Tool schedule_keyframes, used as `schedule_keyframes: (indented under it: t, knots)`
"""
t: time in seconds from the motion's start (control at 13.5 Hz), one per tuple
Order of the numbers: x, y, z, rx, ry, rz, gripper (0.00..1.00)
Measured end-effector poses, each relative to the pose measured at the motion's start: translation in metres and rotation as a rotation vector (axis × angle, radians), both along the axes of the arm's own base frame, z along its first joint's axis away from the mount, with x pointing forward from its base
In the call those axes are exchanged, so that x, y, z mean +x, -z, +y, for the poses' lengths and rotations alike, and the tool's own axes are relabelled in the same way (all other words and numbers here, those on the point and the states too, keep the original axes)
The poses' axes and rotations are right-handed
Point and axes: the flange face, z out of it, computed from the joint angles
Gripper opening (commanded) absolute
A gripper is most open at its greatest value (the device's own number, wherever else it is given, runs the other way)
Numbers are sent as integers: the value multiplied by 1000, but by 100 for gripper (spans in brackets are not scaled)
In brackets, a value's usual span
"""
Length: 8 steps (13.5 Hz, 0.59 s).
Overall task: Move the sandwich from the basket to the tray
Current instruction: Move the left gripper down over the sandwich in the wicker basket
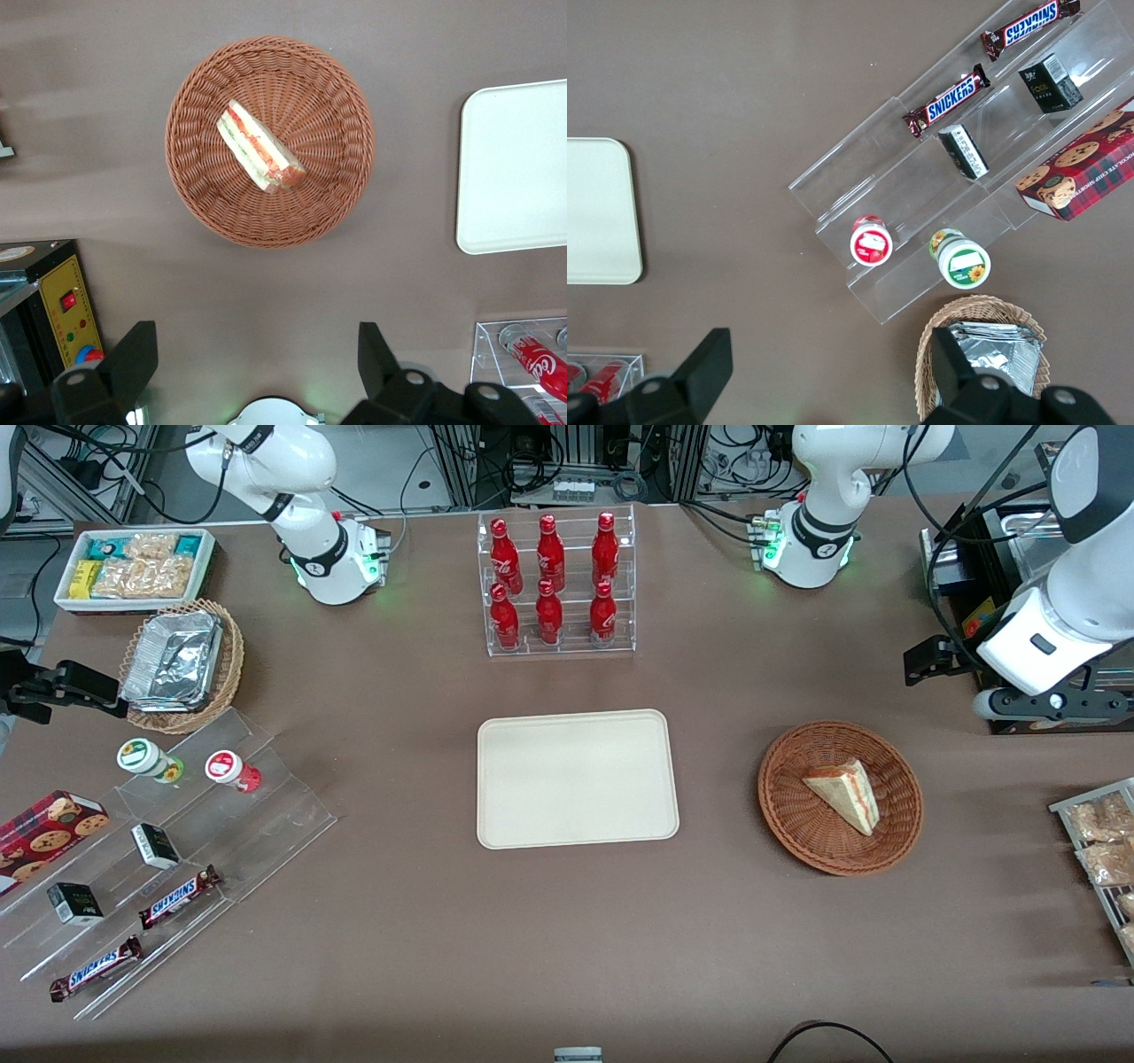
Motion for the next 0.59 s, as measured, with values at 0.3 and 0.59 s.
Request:
schedule_keyframes:
  t: [0.3, 0.59]
  knots:
    - [0, 1, -1, 0, 2, 3, 100]
    - [6, 32, -1, 4, 3, 12, 100]
